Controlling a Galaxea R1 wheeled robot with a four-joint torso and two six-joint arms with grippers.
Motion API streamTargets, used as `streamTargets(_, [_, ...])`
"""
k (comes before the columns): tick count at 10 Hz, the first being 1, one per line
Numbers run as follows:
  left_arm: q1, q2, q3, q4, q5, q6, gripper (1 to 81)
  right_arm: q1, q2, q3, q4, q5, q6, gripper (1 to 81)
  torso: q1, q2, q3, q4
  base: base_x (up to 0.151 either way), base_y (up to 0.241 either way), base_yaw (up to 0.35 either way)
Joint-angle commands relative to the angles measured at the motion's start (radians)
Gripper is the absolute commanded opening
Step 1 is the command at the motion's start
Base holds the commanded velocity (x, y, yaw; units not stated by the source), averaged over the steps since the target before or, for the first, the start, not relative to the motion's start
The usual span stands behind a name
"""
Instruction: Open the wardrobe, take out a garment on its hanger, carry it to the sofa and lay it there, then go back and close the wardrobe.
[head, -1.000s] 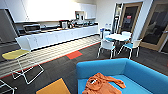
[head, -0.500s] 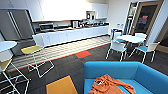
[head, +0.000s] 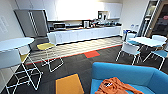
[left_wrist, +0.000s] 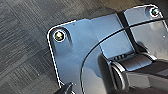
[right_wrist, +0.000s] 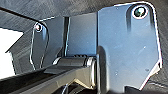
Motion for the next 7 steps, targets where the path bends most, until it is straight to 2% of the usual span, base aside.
streamTargets(1, [-0.052, -0.006, -0.002, 0.002, 0.061, 0.001, 81.1, 0.041, 0.008, 0.007, 0.004, -0.045, -0.002, 81.1, 0.000, 0.000, 0.000, 0.000, 0.000, 0.000, 0.294])
streamTargets(7, [-0.052, -0.008, -0.002, 0.003, 0.061, 0.002, 81.1, 0.042, 0.011, 0.010, 0.002, -0.051, -0.004, 81.1, 0.000, 0.000, 0.000, 0.000, 0.000, 0.000, 0.296])
